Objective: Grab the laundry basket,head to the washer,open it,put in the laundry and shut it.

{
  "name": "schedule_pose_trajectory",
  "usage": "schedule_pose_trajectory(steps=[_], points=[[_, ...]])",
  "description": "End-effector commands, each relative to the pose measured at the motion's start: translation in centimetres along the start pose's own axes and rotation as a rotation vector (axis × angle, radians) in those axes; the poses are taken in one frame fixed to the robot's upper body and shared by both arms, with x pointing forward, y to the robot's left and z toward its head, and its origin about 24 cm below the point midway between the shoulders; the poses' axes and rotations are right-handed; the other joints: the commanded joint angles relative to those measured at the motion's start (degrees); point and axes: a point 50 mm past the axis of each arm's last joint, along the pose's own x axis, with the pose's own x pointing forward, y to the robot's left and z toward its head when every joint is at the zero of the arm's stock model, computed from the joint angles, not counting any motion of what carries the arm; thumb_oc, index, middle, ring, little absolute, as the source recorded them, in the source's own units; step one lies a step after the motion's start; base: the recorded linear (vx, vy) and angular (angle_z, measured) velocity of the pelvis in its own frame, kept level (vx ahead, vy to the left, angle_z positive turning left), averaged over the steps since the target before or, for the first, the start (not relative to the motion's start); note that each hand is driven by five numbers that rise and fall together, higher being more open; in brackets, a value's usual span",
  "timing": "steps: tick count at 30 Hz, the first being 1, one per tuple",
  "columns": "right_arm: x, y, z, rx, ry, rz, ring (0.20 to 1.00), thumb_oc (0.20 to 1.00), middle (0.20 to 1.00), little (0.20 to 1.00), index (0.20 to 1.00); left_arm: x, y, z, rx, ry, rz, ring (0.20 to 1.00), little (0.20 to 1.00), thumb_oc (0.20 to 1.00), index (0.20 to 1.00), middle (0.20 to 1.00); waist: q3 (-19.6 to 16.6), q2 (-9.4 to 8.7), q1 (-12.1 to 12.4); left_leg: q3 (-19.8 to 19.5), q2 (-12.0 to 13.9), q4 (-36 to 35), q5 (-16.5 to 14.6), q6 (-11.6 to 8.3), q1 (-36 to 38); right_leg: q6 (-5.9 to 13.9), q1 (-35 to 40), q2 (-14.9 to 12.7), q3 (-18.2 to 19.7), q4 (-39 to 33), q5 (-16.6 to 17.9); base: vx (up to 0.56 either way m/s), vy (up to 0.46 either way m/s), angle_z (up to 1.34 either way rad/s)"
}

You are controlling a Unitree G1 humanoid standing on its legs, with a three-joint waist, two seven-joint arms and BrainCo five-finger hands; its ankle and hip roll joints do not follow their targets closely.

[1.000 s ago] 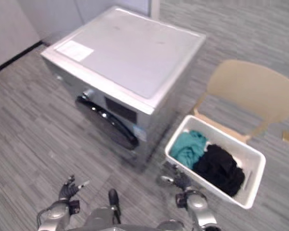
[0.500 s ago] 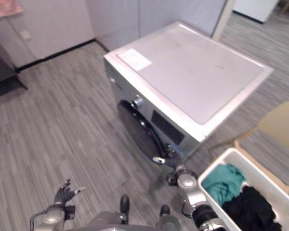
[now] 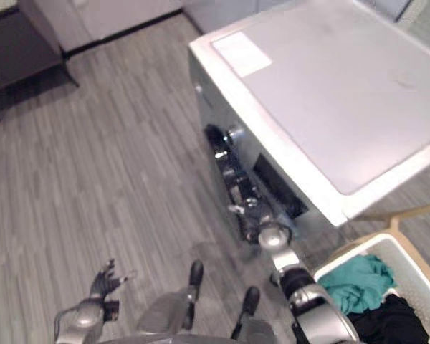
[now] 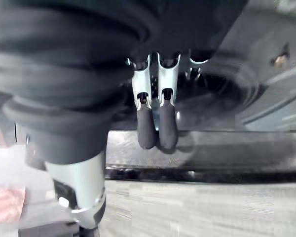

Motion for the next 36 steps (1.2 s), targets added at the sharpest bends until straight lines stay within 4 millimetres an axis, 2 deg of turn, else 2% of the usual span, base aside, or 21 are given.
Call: schedule_pose_trajectory(steps=[1, 2, 4, 5, 6, 7, 8, 9, 10, 13, 16, 21, 24, 25, 26, 27, 30, 32, 33, 34, 36], points=[[0.2, 4.3, 4.4, 0.128, -0.163, 0.178, 1.000, 1.000, 1.000, 1.000, 1.000, 0.6, 1.5, 1.4, 0.017, -0.046, 0.058, 1.000, 1.000, 1.000, 1.000, 1.000, 1.63, -2.56, 3.15, -1.12, -1.28, 3.28, -4.71, -0.45, -0.98, 0.44, -3.18, -4.43, -0.45, 7.58, -7.50, 0.00, 0.004, 0.32], [-0.6, 7.8, 6.4, 0.162, -0.229, 0.329, 1.000, 1.000, 1.000, 1.000, 1.000, 0.9, 1.1, 1.5, 0.018, -0.040, 0.054, 1.000, 1.000, 1.000, 1.000, 1.000, 2.39, -2.96, 4.60, -2.22, -1.31, 3.13, -4.41, -0.82, -1.49, 0.35, -3.05, -4.64, -1.90, 7.94, -7.88, 0.01, -0.008, 0.27], [-1.2, 9.5, 7.7, 0.179, -0.272, 0.408, 1.000, 1.000, 1.000, 1.000, 1.000, 1.0, 0.8, 1.6, 0.021, -0.036, 0.047, 1.000, 1.000, 1.000, 1.000, 1.000, 2.65, -3.23, 5.28, -2.89, -1.30, 3.16, -4.24, -0.98, -1.84, 0.35, -3.09, -4.74, -2.62, 8.11, -7.98, 0.02, -0.017, 0.24], [-2.7, 12.7, 10.7, 0.207, -0.375, 0.553, 1.000, 1.000, 1.000, 1.000, 1.000, 1.2, 0.5, 1.9, 0.041, -0.043, 0.037, 1.000, 1.000, 1.000, 1.000, 1.000, 3.09, -3.78, 7.21, -4.17, -1.56, 3.34, -4.13, -1.28, -2.61, 0.31, -2.93, -4.89, -4.21, 8.22, -8.27, 0.04, -0.030, 0.43], [-3.1, 13.7, 12.3, 0.197, -0.426, 0.611, 1.000, 1.000, 1.000, 1.000, 1.000, 1.3, 0.4, 2.1, 0.049, -0.047, 0.032, 1.000, 1.000, 1.000, 1.000, 1.000, 3.23, -4.00, 8.17, -4.78, -1.64, 3.38, -4.08, -1.37, -2.87, 0.28, -2.83, -4.87, -4.78, 8.29, -8.42, 0.04, -0.030, 0.42], [-3.1, 13.7, 12.3, 0.197, -0.426, 0.611, 1.000, 1.000, 1.000, 1.000, 1.000, 1.3, 0.4, 2.1, 0.049, -0.047, 0.032, 1.000, 1.000, 1.000, 1.000, 1.000, 3.26, -4.00, 8.15, -4.79, -1.65, 3.39, -4.08, -1.37, -2.86, 0.28, -2.81, -4.87, -4.80, 8.30, -8.44, 0.06, -0.038, 0.65], [-4.2, 14.8, 16.8, 0.179, -0.585, 0.700, 1.000, 1.000, 1.000, 1.000, 1.000, 1.6, 0.2, 2.7, 0.078, -0.066, 0.020, 1.000, 1.000, 1.000, 1.000, 1.000, 3.69, -4.72, 10.64, -6.30, -2.06, 3.92, -4.06, -1.59, -3.75, 0.23, -2.37, -4.97, -6.32, 8.25, -8.73, 0.05, -0.034, 0.53], [-4.2, 14.8, 16.9, 0.179, -0.585, 0.700, 1.000, 1.000, 1.000, 1.000, 1.000, 1.6, 0.2, 2.7, 0.078, -0.067, 0.020, 1.000, 1.000, 1.000, 1.000, 1.000, 3.74, -4.73, 10.63, -6.33, -2.07, 3.95, -4.07, -1.60, -3.75, 0.23, -2.35, -4.97, -6.35, 8.26, -8.74, 0.07, -0.052, 0.50], [-4.6, 14.2, 19.7, 0.207, -0.679, 0.682, 1.000, 1.000, 1.000, 1.000, 1.000, 1.7, 0.0, 3.5, 0.087, -0.098, 0.010, 1.000, 1.000, 1.000, 1.000, 1.000, 3.86, -5.05, 12.05, -7.27, -2.53, 4.09, -3.97, -1.65, -4.39, 0.21, -2.24, -4.99, -7.39, 8.12, -8.83, 0.11, -0.079, 0.34], [-4.1, 12.6, 21.8, 0.214, -0.745, 0.606, 1.000, 1.000, 1.000, 1.000, 1.000, 1.8, -0.1, 4.3, 0.088, -0.134, -0.001, 1.000, 1.000, 1.000, 1.000, 1.000, 4.08, -5.84, 13.59, -7.85, -2.55, 3.70, -5.12, -2.12, -4.16, 0.33, -1.45, -4.64, -7.72, 7.68, -10.16, 0.08, -0.046, 0.54], [-3.5, 11.4, 21.5, 0.212, -0.734, 0.558, 1.000, 1.000, 1.000, 1.000, 1.000, 1.7, -0.3, 4.8, 0.087, -0.158, -0.019, 1.000, 1.000, 1.000, 1.000, 1.000, 4.18, -6.20, 13.71, -7.91, -2.60, 3.46, -5.16, -2.07, -4.25, 0.43, -1.37, -4.60, -7.63, 7.38, -9.97, 0.03, 0.028, 0.33], [-3.3, 9.4, 18.1, 0.178, -0.673, 0.513, 1.000, 1.000, 1.000, 1.000, 1.000, 1.7, -1.6, 7.5, 0.072, -0.262, -0.069, 1.000, 1.000, 1.000, 1.000, 1.000, 5.00, -7.31, 11.38, -6.02, -2.11, 3.51, -5.68, -1.80, -4.29, 0.83, -2.23, -4.63, -5.49, 7.42, -9.15, -0.02, 0.048, -0.15], [-4.5, 7.2, 14.7, 0.081, -0.652, 0.516, 1.000, 1.000, 1.000, 1.000, 1.000, 2.5, -3.4, 12.8, 0.149, -0.425, -0.092, 1.000, 1.000, 1.000, 1.000, 1.000, 6.47, -8.26, 5.75, -2.26, -1.39, 4.07, -5.19, -1.36, -5.31, 1.31, -5.26, -5.03, -2.11, 7.41, -6.14, -0.10, 0.117, -0.45], [-4.5, 7.2, 14.7, 0.081, -0.651, 0.515, 1.000, 1.000, 1.000, 1.000, 1.000, 2.5, -3.5, 12.8, 0.149, -0.425, -0.093, 1.000, 1.000, 1.000, 1.000, 1.000, 6.48, -8.25, 5.84, -2.19, -1.37, 4.08, -5.21, -1.35, -5.30, 1.31, -5.30, -5.02, -2.04, 7.44, -6.14, -0.07, 0.087, -0.79], [-5.0, 6.0, 12.7, -0.002, -0.627, 0.502, 1.000, 1.000, 1.000, 1.000, 1.000, 2.9, -3.4, 17.0, 0.229, -0.537, -0.055, 1.000, 1.000, 1.000, 1.000, 1.000, 7.37, -8.87, 2.34, 0.08, -0.62, 4.37, -5.46, -1.34, -5.79, 1.81, -7.27, -4.92, 0.38, 7.50, -5.15, -0.06, 0.090, -0.81], [-5.1, 5.6, 12.1, -0.027, -0.616, 0.493, 1.000, 1.000, 1.000, 1.000, 1.000, 3.1, -3.1, 18.3, 0.252, -0.564, -0.031, 1.000, 1.000, 1.000, 1.000, 1.000, 7.58, -9.05, 1.19, 0.82, -0.39, 4.44, -5.49, -1.27, -5.95, 1.93, -7.97, -4.85, 1.38, 7.39, -4.66, -0.08, 0.118, -0.76], [-5.4, 3.7, 9.3, -0.083, -0.545, 0.443, 1.000, 1.000, 1.000, 1.000, 1.000, 3.8, -0.4, 22.7, 0.305, -0.613, 0.118, 1.000, 1.000, 1.000, 1.000, 1.000, 8.57, -9.80, -3.19, 3.36, 0.45, 4.61, -5.58, -0.94, -6.60, 2.45, -10.40, -4.55, 4.24, 6.98, -3.13, -0.06, 0.081, -0.85], [-5.7, 2.3, 7.3, -0.078, -0.481, 0.404, 1.000, 1.000, 1.000, 1.000, 1.000, 4.0, 3.2, 25.4, 0.329, -0.612, 0.254, 1.000, 1.000, 1.000, 1.000, 1.000, 9.21, -10.32, -6.00, 4.84, 1.00, 4.58, -5.49, -0.65, -7.13, 2.85, -12.08, -4.39, 5.88, 6.75, -2.17, -0.04, 0.053, -0.73], [-5.7, 2.3, 7.3, -0.078, -0.481, 0.404, 1.000, 1.000, 1.000, 1.000, 1.000, 4.0, 3.2, 25.4, 0.329, -0.613, 0.254, 1.000, 1.000, 1.000, 1.000, 1.000, 9.22, -10.32, -5.93, 4.88, 1.01, 4.59, -5.50, -0.65, -7.13, 2.85, -12.12, -4.39, 5.93, 6.77, -2.17, -0.04, 0.077, -0.70], [-6.1, 0.1, 5.3, -0.067, -0.415, 0.353, 1.000, 1.000, 1.000, 1.000, 1.000, 3.1, 8.1, 28.7, 0.403, -0.616, 0.428, 1.000, 1.000, 1.000, 1.000, 1.000, 10.11, -10.48, -9.03, 6.21, 1.42, 4.28, -5.26, -0.36, -7.67, 3.26, -13.99, -4.23, 7.55, 6.48, -1.24, -0.02, 0.070, -0.59], [-6.4, -1.3, 4.7, -0.067, -0.397, 0.320, 1.000, 1.000, 1.000, 1.000, 1.000, 2.4, 10.6, 29.7, 0.462, -0.593, 0.513, 1.000, 1.000, 1.000, 1.000, 1.000, 10.69, -10.59, -10.47, 6.93, 1.54, 4.23, -5.11, -0.35, -8.03, 3.55, -14.97, -4.10, 8.28, 6.13, -0.74, -0.02, 0.064, -0.53]])
